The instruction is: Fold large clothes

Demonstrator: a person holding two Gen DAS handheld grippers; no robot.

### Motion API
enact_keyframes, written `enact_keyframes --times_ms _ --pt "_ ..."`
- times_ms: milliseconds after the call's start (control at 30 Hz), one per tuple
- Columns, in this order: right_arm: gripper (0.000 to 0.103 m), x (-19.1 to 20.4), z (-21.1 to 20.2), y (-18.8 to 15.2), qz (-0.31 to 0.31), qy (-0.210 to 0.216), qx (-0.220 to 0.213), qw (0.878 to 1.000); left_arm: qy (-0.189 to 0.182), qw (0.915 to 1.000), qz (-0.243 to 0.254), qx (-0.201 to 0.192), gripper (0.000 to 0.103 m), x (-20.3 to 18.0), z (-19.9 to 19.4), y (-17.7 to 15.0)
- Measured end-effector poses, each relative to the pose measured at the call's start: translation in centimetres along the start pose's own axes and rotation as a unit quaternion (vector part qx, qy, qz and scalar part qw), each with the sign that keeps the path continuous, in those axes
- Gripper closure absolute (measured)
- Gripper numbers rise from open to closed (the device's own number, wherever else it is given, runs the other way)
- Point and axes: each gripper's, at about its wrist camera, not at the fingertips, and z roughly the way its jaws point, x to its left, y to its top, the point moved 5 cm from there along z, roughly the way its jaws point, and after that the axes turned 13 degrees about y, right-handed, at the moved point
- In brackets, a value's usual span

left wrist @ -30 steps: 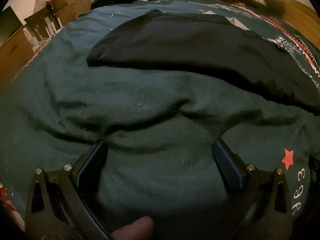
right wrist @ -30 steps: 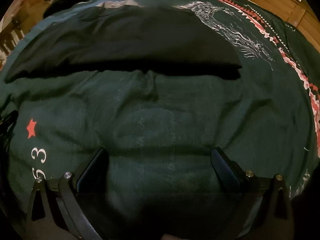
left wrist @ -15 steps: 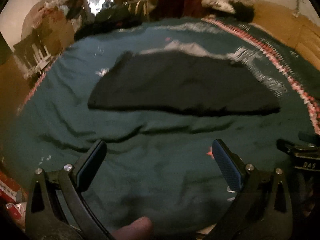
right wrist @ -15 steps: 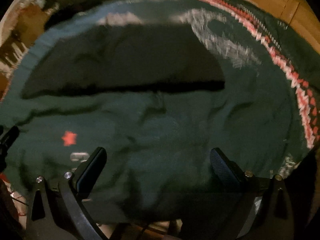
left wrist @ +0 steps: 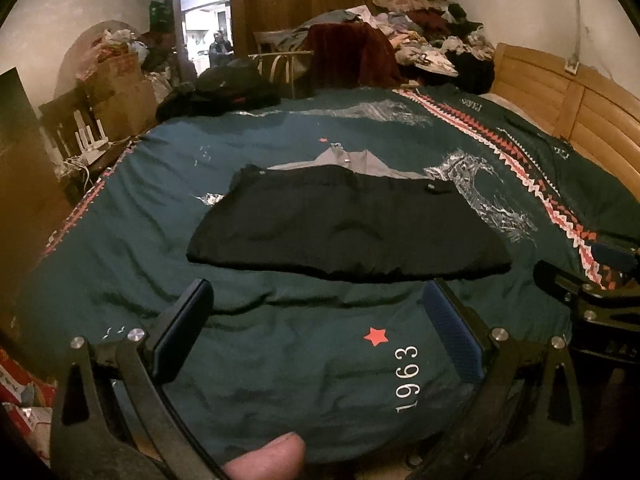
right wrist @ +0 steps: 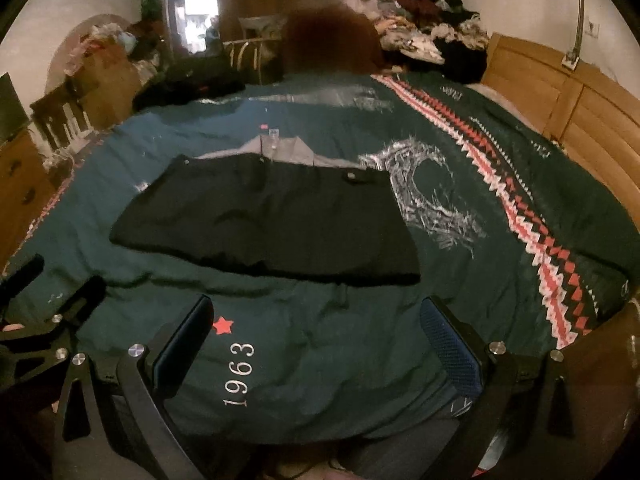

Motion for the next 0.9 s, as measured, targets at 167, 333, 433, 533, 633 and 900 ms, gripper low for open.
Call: enact_keyframes --times_ms 167,333,433,533,633,900 --pt "0.000 0.8 -1.4 0.7 -0.005 0.001 -0.014 1.000 0.008 0.9999 -0.002 -0.010 0.000 -0.6 -1.0 0.3" --pt "0.000 1.0 -1.9 1.0 -0.005 0.005 -0.021 1.000 0.015 0.9997 -0.003 -0.020 0.000 -0.6 -1.6 0.5" --pt "0.000 1.2 -2.0 1.2 -0.008 0.005 -0.025 1.000 0.017 0.9996 -0.007 -0.020 0.000 -0.4 -1.7 0.7" --pt "0.000 1.3 -2.2 1.3 -0.011 0.002 -0.029 1.000 0.018 0.9995 -0.008 -0.023 0.000 -0.3 -1.8 1.0" --pt "0.000 1.3 -2.4 1.5 -0.012 0.001 -0.030 0.999 0.018 0.9995 -0.008 -0.025 0.000 -0.3 -2.0 1.1" --pt "0.000 1.1 -2.4 1.5 -0.015 -0.003 -0.030 0.999 0.014 0.9996 -0.001 -0.024 0.000 -0.7 -2.1 1.1"
